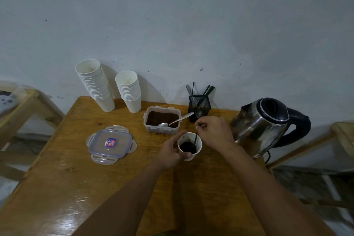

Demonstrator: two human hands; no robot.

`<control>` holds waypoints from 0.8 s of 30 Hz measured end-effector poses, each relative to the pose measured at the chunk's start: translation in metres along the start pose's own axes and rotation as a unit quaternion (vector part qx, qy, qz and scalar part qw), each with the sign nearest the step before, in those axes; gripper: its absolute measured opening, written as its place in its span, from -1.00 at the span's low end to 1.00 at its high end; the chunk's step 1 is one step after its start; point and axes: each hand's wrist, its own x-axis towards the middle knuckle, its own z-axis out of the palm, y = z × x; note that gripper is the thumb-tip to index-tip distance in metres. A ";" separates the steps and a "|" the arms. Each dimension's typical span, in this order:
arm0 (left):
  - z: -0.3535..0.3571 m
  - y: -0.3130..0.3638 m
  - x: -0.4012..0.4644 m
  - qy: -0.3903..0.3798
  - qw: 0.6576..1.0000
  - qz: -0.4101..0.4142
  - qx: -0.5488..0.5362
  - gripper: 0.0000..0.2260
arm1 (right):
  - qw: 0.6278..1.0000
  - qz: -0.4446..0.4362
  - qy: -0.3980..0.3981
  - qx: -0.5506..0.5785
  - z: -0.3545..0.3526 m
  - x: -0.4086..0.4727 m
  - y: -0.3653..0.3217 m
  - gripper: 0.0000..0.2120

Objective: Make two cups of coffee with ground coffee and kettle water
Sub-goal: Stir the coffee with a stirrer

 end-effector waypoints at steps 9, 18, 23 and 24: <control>-0.001 0.000 -0.001 0.000 1.000 -0.002 -0.001 -0.29 | 1.000 -0.011 0.006 0.028 0.003 0.001 0.005 -0.87; 0.000 0.000 -0.001 0.004 1.000 0.000 -0.001 -0.29 | 0.999 -0.007 0.001 0.052 0.002 0.002 0.006 -0.88; 0.000 0.001 -0.002 0.000 1.000 0.000 0.000 -0.29 | 0.995 0.025 0.004 0.099 0.007 0.006 0.010 -0.90; 0.000 0.001 -0.002 0.003 1.000 0.002 0.003 -0.30 | 0.994 0.032 0.013 0.107 0.009 0.006 0.013 -0.89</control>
